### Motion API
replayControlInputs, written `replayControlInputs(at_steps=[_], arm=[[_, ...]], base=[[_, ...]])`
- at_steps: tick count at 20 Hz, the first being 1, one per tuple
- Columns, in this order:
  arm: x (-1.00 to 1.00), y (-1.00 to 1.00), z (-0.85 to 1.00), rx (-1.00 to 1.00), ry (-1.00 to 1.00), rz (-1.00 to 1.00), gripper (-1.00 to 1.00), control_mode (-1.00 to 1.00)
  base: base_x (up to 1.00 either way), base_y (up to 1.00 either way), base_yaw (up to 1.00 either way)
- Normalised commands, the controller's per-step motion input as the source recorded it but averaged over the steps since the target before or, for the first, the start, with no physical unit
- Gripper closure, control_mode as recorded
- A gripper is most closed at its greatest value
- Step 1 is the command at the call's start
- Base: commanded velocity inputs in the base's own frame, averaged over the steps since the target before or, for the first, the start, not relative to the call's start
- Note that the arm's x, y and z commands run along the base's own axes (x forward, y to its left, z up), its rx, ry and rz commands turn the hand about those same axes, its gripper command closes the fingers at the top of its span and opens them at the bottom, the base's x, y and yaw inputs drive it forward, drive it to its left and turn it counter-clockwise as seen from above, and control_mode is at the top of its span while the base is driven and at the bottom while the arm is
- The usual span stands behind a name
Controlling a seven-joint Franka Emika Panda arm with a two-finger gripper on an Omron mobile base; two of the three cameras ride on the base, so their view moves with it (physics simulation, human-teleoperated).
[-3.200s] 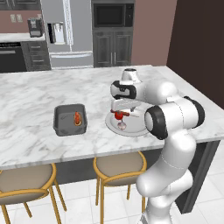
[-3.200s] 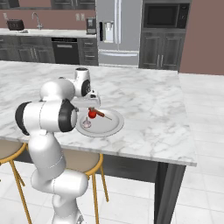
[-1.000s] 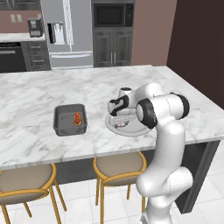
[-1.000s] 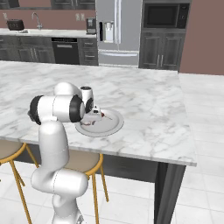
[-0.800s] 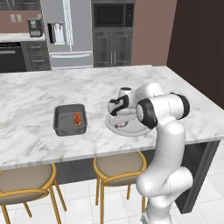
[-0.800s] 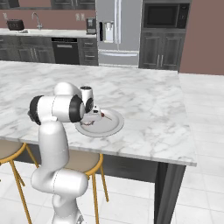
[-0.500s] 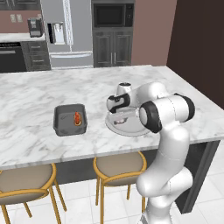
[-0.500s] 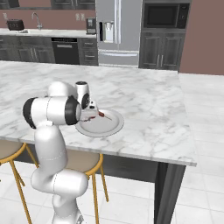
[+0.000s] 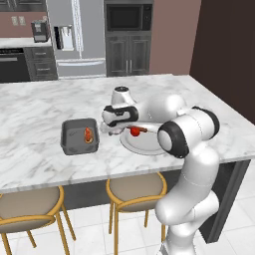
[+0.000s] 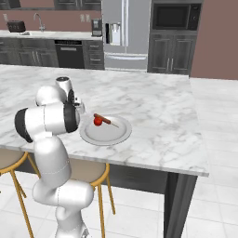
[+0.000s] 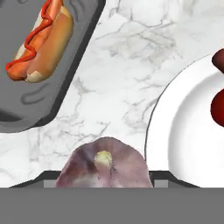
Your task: Place one cooked food and one vegetable from the large plate to each tupperware container.
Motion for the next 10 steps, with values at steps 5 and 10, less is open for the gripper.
replayControlInputs(at_steps=[5, 10], arm=[[0.0, 0.96, 0.53, 0.02, 0.0, 0.23, 1.0, -1.0], [0.1, 0.79, -0.07, 0.11, 0.0, 0.23, 1.0, -1.0]], base=[[0.0, 0.0, 0.0], [0.0, 0.0, 0.0]])
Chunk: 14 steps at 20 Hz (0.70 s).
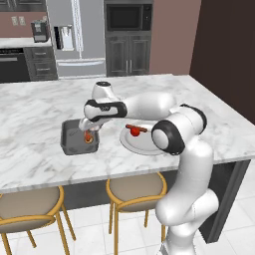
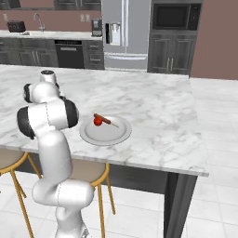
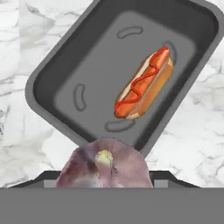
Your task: Place one cooked food and one vegetable from the large plate to each tupperware container.
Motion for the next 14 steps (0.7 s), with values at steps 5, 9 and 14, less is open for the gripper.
replayControlInputs(at_steps=[5, 9, 14], arm=[[0.23, 0.5, -0.22, -0.03, 0.0, 0.23, 1.0, -1.0], [0.19, 0.36, -0.13, -0.15, 0.0, 0.11, 1.0, -1.0], [0.28, 0.19, -0.18, -0.14, 0.0, 0.0, 1.0, -1.0]], base=[[0.0, 0.0, 0.0], [0.0, 0.0, 0.0], [0.0, 0.0, 0.0]])
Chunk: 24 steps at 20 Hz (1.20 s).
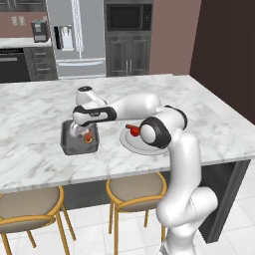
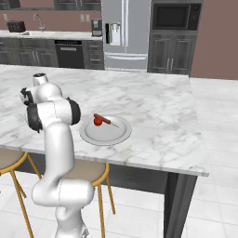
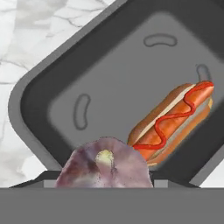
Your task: Place one cooked food and one vegetable from the large plate to each tupperware container.
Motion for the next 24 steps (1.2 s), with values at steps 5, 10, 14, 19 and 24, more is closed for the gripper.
replayControlInputs(at_steps=[5, 10, 14, 19, 24], arm=[[0.09, 0.01, -0.58, -0.05, 0.05, 0.0, 1.0, -1.0], [0.0, 0.07, -0.1, 0.0, 0.0, 0.0, -1.0, -1.0], [0.0, 0.03, 0.0, 0.0, 0.0, 0.0, -1.0, -1.0], [0.0, 0.0, 0.0, 0.0, 0.0, 0.0, -1.0, -1.0], [0.0, 0.0, 0.0, 0.0, 0.0, 0.0, -1.0, -1.0]], base=[[0.0, 0.0, 0.0], [0.0, 0.0, 0.0], [0.0, 0.0, 0.0], [0.0, 0.0, 0.0], [0.0, 0.0, 0.0]])
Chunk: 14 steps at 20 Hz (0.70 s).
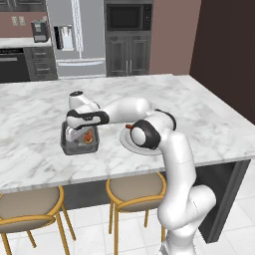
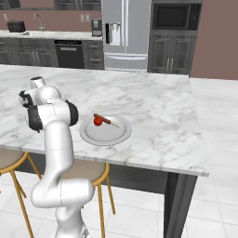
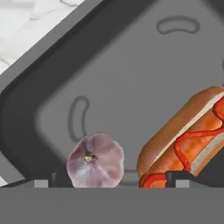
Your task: Place one cooked food and one vegetable from the large plate to each tupperware container.
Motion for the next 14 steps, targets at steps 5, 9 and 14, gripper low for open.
replayControlInputs(at_steps=[5, 9, 14], arm=[[-0.21, -0.27, 0.21, -0.05, -0.02, -0.05, -1.0, -1.0], [-0.79, -0.96, 0.25, 0.0, -0.12, -0.21, -1.0, -1.0], [-0.16, -1.0, 0.3, 0.09, -0.08, -0.38, -1.0, -1.0]], base=[[0.0, 0.0, 0.0], [0.0, 0.0, 0.0], [0.0, 0.0, 0.0]])
